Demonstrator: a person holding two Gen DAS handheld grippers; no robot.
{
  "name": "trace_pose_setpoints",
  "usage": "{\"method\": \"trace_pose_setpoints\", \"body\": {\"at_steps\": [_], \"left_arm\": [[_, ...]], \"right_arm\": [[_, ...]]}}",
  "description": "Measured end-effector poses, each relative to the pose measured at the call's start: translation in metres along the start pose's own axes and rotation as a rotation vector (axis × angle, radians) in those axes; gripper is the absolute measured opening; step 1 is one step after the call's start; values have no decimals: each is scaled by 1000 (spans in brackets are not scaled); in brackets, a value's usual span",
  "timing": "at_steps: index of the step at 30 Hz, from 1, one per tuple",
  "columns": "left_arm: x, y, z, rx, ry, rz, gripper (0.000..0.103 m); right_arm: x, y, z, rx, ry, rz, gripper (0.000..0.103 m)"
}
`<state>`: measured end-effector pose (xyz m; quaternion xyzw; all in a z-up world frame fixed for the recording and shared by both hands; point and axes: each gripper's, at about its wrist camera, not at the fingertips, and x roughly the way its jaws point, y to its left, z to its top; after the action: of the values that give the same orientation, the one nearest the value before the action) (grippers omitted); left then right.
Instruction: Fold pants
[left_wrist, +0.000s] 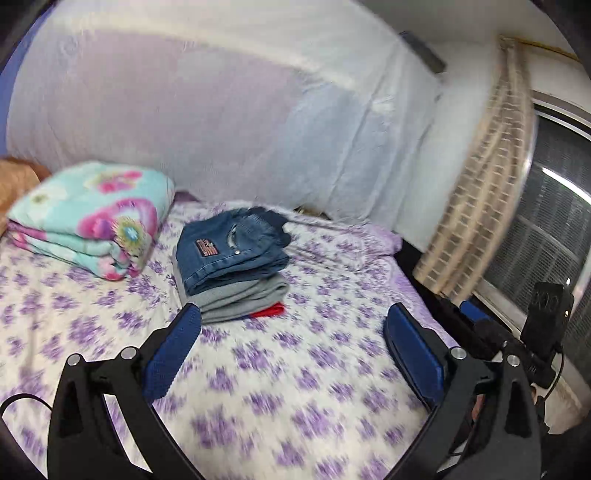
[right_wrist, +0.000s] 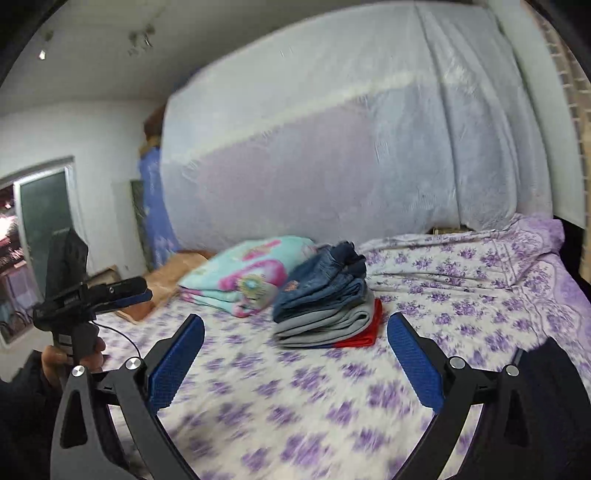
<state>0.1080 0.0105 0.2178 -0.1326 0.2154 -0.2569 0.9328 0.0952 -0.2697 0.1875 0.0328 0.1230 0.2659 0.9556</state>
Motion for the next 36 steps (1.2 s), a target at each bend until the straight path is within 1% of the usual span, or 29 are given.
{"method": "trace_pose_setpoints", "body": {"at_steps": [2,3,4,7,8,10,12,13,14,16,17,18,20,21,22,23,24,25,26,28,29,31,33,36], "left_arm": [[-39,-21,-11,32,-16,4,98],[-55,-29,-18,44,-21,3,98],[-70,-38,-23,53,-27,6,98],[-123,-66,-38,79,-80,-26,98],[-135,-73,-42,93,-94,-30,98],[-157,-89,-48,122,-112,-32,98],[-176,-103,-61,157,-124,-5,98],[-179,-106,-68,170,-121,20,98],[-179,-109,-80,184,-107,63,98],[-169,-106,-106,198,-80,150,98],[-160,-102,-124,195,-64,209,98],[-151,-97,-143,181,-44,262,98],[-137,-85,-178,122,0,284,98],[-133,-82,-191,104,20,288,98],[-125,-78,-205,104,54,295,98],[-115,-76,-215,125,93,311,98],[-103,-73,-222,154,142,350,98],[-97,-70,-224,161,165,369,98],[-91,-64,-224,147,181,375,98],[-91,-55,-221,100,152,363,98],[-94,-52,-220,82,125,378,98],[-98,-49,-222,74,101,421,98],[-98,-48,-222,69,99,460,98],[-100,-48,-221,62,100,479,98]], "right_arm": [[-47,17,1,-20,-45,-5,100],[-61,23,1,-30,-62,-3,100],[-84,33,-2,-41,-95,5,100],[-133,56,-13,-65,-164,44,100],[-147,65,-17,-71,-179,62,100],[-168,81,-20,-81,-183,89,100],[-183,93,-28,-94,-172,94,100],[-186,97,-35,-97,-160,73,100],[-187,101,-41,-97,-148,53,100],[-176,102,-64,-89,-105,-12,100],[-167,101,-80,-70,-72,-36,100],[-159,99,-98,-40,-32,-42,100],[-150,94,-128,26,8,-40,100],[-145,93,-150,51,30,-43,100],[-141,93,-162,42,43,-52,100],[-136,96,-174,16,61,-83,100],[-127,99,-184,-20,86,-132,100],[-114,101,-189,-56,133,-182,99],[-109,102,-189,-60,147,-193,99],[-108,103,-189,-45,122,-194,99],[-111,103,-189,-42,106,-205,99],[-117,103,-188,-39,83,-225,100],[-123,100,-187,-18,55,-228,100],[-124,98,-186,-1,40,-226,100]]}}
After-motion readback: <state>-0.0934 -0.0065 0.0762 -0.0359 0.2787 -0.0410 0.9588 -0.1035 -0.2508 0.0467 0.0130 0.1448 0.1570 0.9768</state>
